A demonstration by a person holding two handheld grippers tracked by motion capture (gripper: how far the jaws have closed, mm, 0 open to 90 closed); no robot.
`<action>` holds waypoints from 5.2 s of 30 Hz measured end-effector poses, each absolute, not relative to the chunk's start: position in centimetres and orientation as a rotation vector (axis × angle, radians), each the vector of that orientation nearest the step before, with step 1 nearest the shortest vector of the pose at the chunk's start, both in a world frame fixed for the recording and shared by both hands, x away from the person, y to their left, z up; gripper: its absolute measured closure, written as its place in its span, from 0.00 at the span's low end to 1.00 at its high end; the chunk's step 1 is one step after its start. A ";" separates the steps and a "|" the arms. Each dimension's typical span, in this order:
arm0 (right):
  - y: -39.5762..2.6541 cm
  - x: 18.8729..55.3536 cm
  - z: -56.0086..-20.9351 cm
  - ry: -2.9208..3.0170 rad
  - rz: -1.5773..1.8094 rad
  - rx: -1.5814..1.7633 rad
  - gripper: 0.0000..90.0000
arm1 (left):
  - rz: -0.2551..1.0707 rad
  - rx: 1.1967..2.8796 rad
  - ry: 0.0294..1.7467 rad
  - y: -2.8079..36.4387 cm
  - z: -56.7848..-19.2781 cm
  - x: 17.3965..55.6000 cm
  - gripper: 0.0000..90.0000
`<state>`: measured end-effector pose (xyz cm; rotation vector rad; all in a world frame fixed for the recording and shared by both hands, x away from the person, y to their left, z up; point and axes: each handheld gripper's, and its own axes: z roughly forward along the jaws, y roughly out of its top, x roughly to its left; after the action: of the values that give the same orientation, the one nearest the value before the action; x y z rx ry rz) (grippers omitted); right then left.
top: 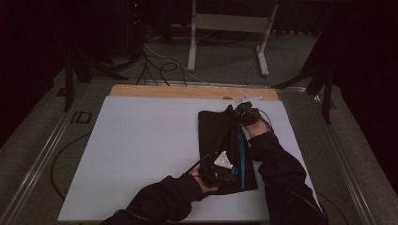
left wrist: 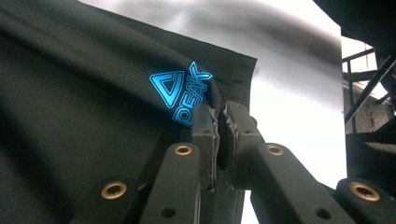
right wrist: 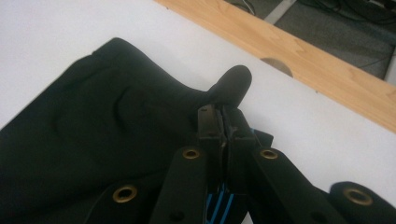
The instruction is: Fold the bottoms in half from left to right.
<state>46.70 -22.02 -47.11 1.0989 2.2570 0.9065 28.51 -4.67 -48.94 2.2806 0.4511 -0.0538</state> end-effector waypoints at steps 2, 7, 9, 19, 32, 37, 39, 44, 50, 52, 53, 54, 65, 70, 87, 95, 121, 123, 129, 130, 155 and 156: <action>-22.1 46.8 -47.4 2.257 0.898 1.104 0.98 | -0.057 2.289 0.446 -4.9 -49.0 28.6 0.93; -22.4 47.1 -48.2 2.254 0.882 1.119 0.98 | -0.078 2.291 0.460 -5.5 -49.4 29.0 0.93; -22.5 47.1 -48.3 2.253 0.877 1.117 0.98 | -0.076 2.296 0.456 -5.6 -49.5 29.1 0.93; -23.1 47.9 -49.8 2.240 0.837 1.150 0.97 | -0.087 2.299 0.478 -6.3 -50.1 29.8 0.92; -23.0 47.7 -49.5 2.258 0.799 1.146 0.79 | -0.077 2.251 0.453 -5.8 -49.4 29.0 0.60; -23.4 47.3 -48.8 2.271 0.830 1.159 0.60 | -0.058 2.218 0.458 -4.6 -48.3 28.8 0.46; -23.4 47.0 -48.2 2.282 0.843 1.160 0.51 | -0.062 2.196 0.460 -4.0 -48.0 28.8 0.40; -23.1 46.1 -46.8 2.294 0.911 1.168 0.27 | -0.067 2.146 0.478 -2.6 -47.5 28.7 0.19; -22.7 44.2 -45.0 2.338 1.001 1.120 0.12 | -0.054 2.124 0.472 -0.9 -46.8 28.7 0.03; -22.6 43.4 -44.5 2.347 1.000 1.106 0.12 | -0.054 2.112 0.481 -0.3 -46.5 28.6 0.02; -22.6 43.0 -44.3 2.352 1.011 1.100 0.11 | -0.056 2.108 0.487 -0.1 -46.4 28.6 0.02; -22.5 42.6 -44.1 2.354 1.004 1.078 0.11 | -0.053 2.104 0.488 0.2 -46.3 28.5 0.02; -23.2 36.7 -42.6 2.334 1.028 1.014 0.15 | -0.009 2.089 0.517 3.6 -45.3 27.9 0.02; -23.7 33.4 -42.5 2.335 1.067 1.035 0.16 | -0.006 2.111 0.530 4.5 -46.0 27.5 0.03; -26.7 27.3 -45.9 2.438 1.017 1.184 0.42 | -0.049 2.204 0.444 4.0 -48.8 24.9 0.19; -27.9 25.6 -48.1 2.500 0.928 1.291 0.66 | -0.027 2.288 0.397 3.6 -50.3 24.8 0.53; -28.5 23.5 -47.7 2.486 0.877 1.389 0.96 | -0.058 2.395 0.394 3.4 -51.1 25.3 0.99; -28.5 23.5 -47.7 2.483 0.860 1.399 0.96 | -0.065 2.391 0.396 3.4 -51.1 25.3 0.99; -28.3 23.6 -48.5 2.518 0.797 1.408 0.96 | -0.069 2.402 0.382 3.4 -51.1 25.3 0.99; -28.3 23.6 -48.6 2.520 0.792 1.409 0.96 | -0.068 2.408 0.375 3.4 -51.0 25.3 0.99; -28.1 23.8 -47.3 2.433 0.860 1.355 0.55 | -0.144 2.361 0.377 3.3 -50.8 25.2 0.79; -28.1 23.8 -47.1 2.431 0.876 1.348 0.51 | -0.147 2.360 0.376 3.3 -50.7 25.2 0.76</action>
<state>23.84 -28.08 -47.07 1.3480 2.4312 0.8756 25.21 3.28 -50.74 2.3598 0.3758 -0.1467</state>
